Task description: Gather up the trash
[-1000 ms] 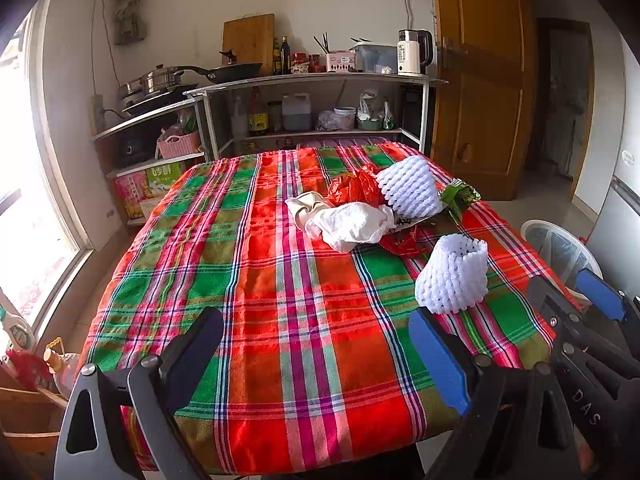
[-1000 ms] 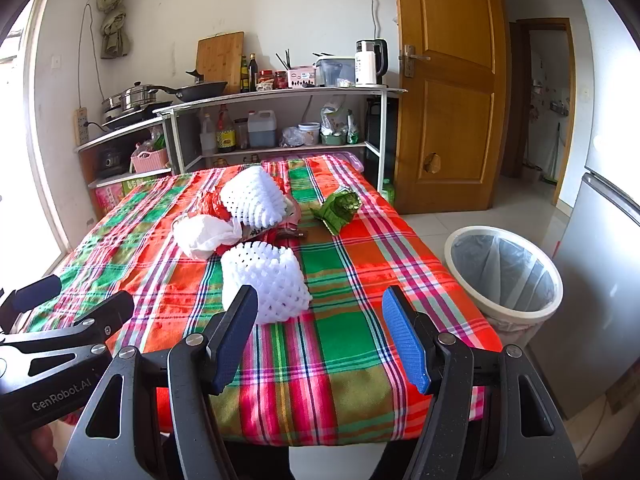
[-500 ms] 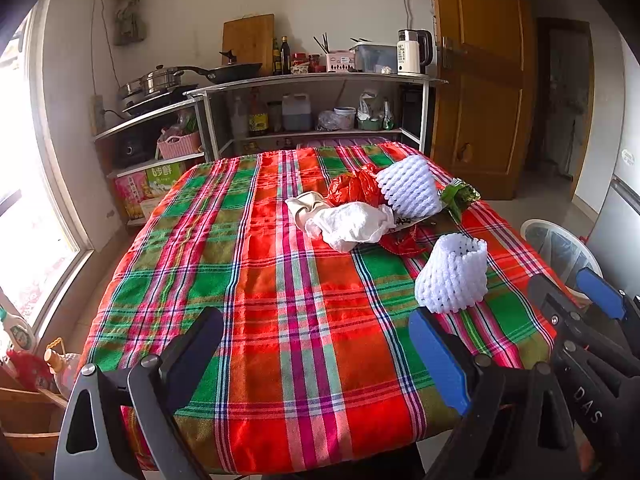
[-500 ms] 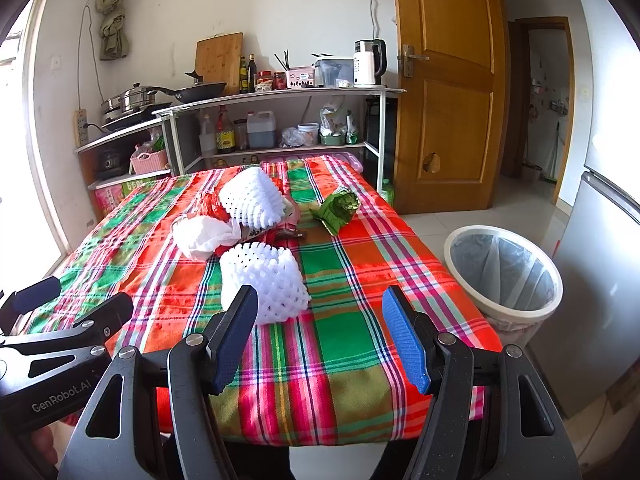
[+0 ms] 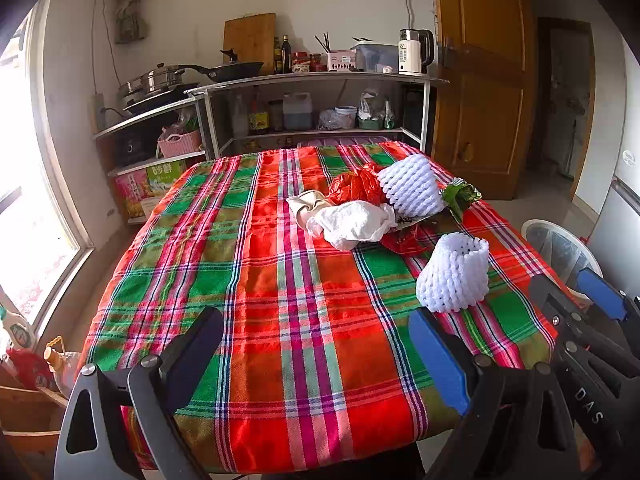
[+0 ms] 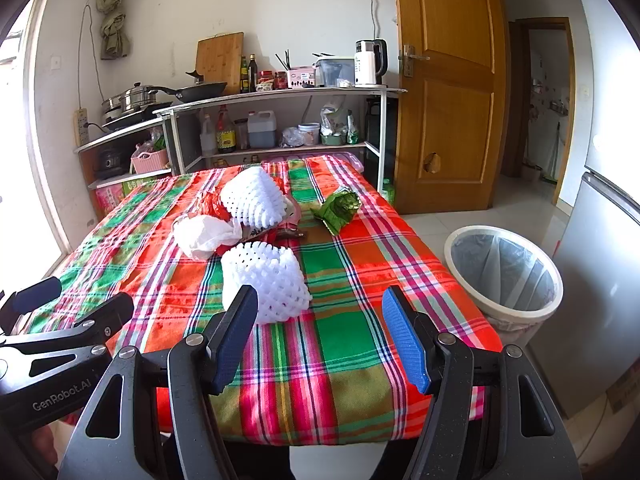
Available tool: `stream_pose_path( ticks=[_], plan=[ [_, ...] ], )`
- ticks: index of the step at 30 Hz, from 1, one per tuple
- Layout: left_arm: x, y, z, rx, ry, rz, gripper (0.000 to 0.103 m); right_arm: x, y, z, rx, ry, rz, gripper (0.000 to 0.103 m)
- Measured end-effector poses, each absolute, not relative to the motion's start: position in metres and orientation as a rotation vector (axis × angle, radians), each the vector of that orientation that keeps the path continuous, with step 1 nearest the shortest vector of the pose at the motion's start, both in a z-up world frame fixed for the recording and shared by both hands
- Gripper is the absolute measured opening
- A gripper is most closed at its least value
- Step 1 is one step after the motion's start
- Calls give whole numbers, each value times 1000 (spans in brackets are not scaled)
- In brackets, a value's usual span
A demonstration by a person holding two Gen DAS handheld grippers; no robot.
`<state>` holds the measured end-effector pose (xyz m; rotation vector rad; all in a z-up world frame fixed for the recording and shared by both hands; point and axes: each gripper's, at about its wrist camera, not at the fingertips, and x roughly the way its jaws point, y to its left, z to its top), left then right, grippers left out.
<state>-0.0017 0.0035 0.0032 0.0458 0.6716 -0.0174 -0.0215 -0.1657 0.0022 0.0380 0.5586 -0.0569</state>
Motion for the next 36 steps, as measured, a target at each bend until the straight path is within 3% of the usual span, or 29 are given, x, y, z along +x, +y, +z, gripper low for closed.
stream_pose_path(
  ticks=[36],
  plan=[
    [1, 6, -1, 46, 677, -18, 95, -21, -165, 2, 40, 568, -54, 65]
  ],
)
